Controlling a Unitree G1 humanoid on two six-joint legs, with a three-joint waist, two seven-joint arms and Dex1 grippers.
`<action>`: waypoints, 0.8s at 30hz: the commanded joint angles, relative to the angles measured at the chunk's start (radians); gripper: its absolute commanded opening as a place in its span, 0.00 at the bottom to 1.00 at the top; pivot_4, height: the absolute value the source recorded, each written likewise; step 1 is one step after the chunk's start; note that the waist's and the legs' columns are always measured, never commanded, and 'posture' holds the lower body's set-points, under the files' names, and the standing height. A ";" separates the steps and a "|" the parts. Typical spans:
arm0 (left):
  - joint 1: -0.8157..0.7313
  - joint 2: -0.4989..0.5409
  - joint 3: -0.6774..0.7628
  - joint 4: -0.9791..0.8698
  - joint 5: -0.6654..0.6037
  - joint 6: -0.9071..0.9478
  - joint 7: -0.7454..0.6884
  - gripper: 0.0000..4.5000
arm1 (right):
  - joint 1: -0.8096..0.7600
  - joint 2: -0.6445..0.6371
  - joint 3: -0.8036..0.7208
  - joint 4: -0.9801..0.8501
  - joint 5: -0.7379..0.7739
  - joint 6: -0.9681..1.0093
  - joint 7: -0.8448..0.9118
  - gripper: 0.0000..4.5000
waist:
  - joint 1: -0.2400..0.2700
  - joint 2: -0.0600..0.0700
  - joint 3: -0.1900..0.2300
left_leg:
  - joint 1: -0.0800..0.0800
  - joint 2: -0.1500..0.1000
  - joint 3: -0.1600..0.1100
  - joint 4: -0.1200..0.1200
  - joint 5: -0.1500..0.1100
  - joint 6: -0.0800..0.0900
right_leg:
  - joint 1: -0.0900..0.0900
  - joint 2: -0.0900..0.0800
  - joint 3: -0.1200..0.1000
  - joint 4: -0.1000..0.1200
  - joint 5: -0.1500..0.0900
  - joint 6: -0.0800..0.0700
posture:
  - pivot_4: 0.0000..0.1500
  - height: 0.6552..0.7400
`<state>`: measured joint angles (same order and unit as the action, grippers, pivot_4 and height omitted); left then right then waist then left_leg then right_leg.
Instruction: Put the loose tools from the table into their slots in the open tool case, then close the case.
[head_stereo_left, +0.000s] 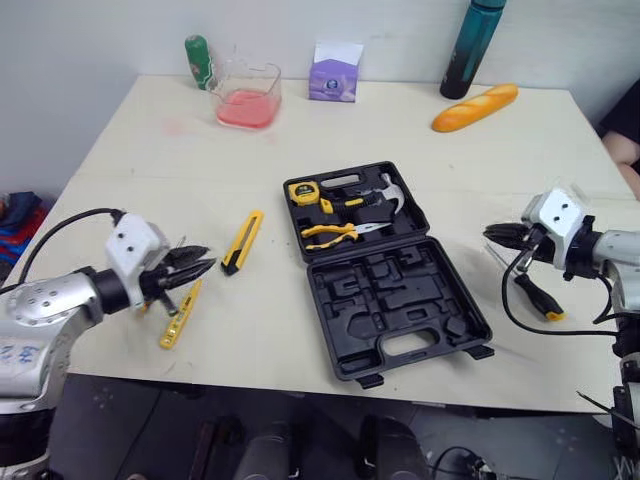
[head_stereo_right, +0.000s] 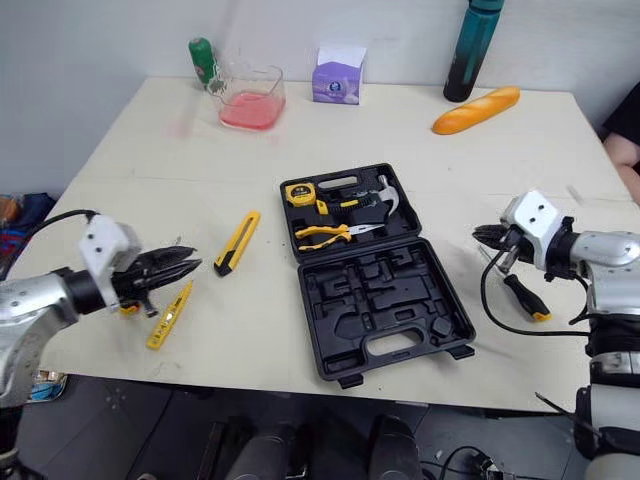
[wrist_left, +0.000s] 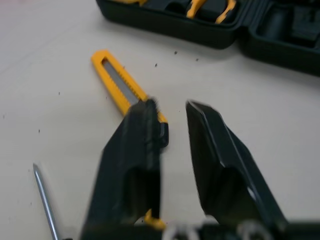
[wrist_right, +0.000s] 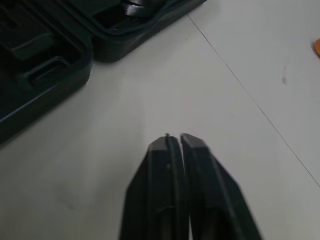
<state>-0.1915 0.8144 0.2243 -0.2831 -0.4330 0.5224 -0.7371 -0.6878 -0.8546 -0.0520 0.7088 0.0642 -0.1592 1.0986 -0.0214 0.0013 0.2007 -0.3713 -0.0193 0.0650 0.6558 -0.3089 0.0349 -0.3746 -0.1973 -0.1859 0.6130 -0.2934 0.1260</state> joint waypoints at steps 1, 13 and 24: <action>-0.075 -0.038 -0.096 -0.008 0.037 0.040 0.038 0.01 | -0.034 0.028 0.021 0.009 -0.030 -0.015 -0.048 0.00 | -0.002 0.000 0.000 | 0.000 0.000 0.000 0.000 0.000 0.000 | 0.000 0.000 0.000 0.000 0.000 0.000 | 1.00 1.00; -0.228 -0.262 -0.334 0.110 0.139 0.138 0.124 0.01 | -0.129 0.135 0.124 0.133 -0.132 -0.040 -0.132 0.00 | -0.006 -0.001 0.000 | -0.001 0.001 0.000 0.001 0.000 0.000 | 0.000 0.002 0.000 0.000 0.000 0.000 | 1.00 1.00; -0.316 -0.365 -0.407 0.225 0.231 0.139 0.171 0.01 | -0.205 0.190 0.150 0.254 -0.169 -0.095 -0.159 0.00 | -0.006 -0.001 -0.001 | -0.001 0.001 -0.001 0.003 0.000 0.000 | 0.000 0.002 -0.001 0.001 0.000 0.000 | 1.00 1.00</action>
<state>-0.4884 0.4588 -0.1777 -0.0607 -0.2208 0.6649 -0.5737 -0.8765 -0.6665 0.0942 0.9552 -0.1007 -0.2314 0.9396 -0.0279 0.0003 0.2001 -0.3724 -0.0182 0.0644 0.6587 -0.3089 0.0349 -0.3741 -0.1956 -0.1863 0.6137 -0.2932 0.1260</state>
